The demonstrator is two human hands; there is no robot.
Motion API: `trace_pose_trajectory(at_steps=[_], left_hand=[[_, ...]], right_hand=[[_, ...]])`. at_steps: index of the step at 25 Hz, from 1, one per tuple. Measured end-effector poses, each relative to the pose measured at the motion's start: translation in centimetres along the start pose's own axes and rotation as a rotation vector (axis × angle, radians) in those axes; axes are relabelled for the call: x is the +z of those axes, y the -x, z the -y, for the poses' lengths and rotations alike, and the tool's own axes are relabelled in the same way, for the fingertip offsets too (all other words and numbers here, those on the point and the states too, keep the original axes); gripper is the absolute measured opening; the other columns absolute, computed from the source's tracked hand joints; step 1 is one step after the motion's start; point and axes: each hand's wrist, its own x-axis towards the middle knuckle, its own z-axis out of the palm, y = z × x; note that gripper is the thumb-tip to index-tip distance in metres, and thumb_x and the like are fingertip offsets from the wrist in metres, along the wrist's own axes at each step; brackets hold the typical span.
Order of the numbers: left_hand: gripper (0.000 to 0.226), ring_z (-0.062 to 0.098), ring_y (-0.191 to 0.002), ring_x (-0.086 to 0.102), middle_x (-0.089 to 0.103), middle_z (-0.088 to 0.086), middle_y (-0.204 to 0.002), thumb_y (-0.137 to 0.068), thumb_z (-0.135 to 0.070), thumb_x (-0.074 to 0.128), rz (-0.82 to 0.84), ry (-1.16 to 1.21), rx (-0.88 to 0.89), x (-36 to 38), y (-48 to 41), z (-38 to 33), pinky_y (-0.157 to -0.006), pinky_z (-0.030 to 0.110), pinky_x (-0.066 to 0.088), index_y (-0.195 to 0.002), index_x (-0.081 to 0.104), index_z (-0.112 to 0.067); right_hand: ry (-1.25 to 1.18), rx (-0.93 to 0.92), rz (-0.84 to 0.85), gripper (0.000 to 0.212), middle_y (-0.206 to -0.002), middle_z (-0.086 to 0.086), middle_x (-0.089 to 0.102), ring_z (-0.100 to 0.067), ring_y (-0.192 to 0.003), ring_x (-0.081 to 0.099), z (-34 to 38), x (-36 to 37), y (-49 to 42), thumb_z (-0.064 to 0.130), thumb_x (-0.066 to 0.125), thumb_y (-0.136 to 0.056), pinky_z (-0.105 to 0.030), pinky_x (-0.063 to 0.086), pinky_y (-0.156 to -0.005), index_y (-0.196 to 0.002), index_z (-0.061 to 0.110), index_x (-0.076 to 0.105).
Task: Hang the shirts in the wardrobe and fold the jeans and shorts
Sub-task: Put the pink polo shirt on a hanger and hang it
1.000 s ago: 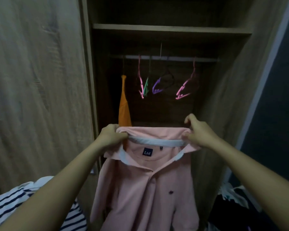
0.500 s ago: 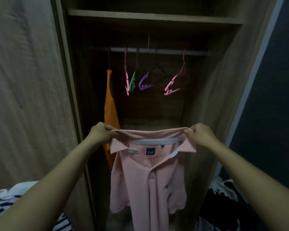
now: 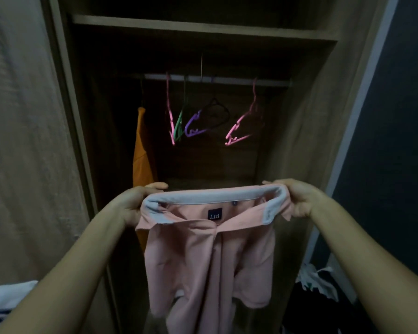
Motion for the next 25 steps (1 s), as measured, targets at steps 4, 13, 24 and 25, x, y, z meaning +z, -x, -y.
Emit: trace_pose_trajectory(at_steps=[4, 13, 24, 25], left_hand=[[0.041, 0.021, -0.078, 0.069, 0.072, 0.016, -0.095, -0.06, -0.032, 0.083, 0.259, -0.517, 0.178, 0.4, 0.8, -0.5, -0.063, 0.025, 0.056, -0.095, 0.076, -0.012], [0.021, 0.015, -0.062, 0.058, 0.065, 0.003, -0.066, -0.088, -0.024, 0.064, -0.068, -1.085, 0.568, 1.5, 0.1, -3.0, -0.055, 0.025, 0.044, -0.07, 0.073, -0.02], [0.025, 0.031, -0.097, 0.06, 0.062, 0.012, -0.106, -0.077, 0.007, 0.06, -0.634, -1.249, 1.262, 1.9, 1.4, -3.9, -0.08, 0.035, 0.049, -0.096, 0.065, -0.009], [0.026, 0.032, -0.103, 0.058, 0.058, 0.015, -0.114, -0.076, 0.01, 0.059, -0.634, -1.275, 1.319, 2.2, 1.9, -4.0, -0.081, 0.032, 0.046, -0.095, 0.065, -0.007]], right_hand=[[0.001, 0.0, 0.004, 0.016, -0.069, -0.019, 0.062, -0.023, -0.049, 0.063, 0.9, -0.1, 0.1, 0.013, 0.059, -0.084, -0.03, 0.056, -0.044, -0.081, -0.001, 0.066], [0.703, -0.215, 0.049, 0.062, -0.099, -0.003, 0.062, -0.012, -0.077, 0.059, 1.7, 1.3, 0.2, 0.033, 0.085, -0.051, -0.027, 0.052, -0.06, -0.108, 0.025, 0.059], [1.638, -1.224, -0.101, 0.022, -0.121, 0.001, 0.048, -0.015, -0.103, 0.05, -0.2, 1.7, -0.3, 0.006, 0.071, -0.07, -0.036, 0.053, -0.069, -0.078, 0.027, 0.068], [1.597, -1.167, -0.163, 0.019, -0.12, 0.002, 0.05, -0.017, -0.105, 0.049, -0.2, 1.8, -0.6, 0.011, 0.07, -0.074, -0.039, 0.053, -0.073, -0.084, 0.027, 0.069]])
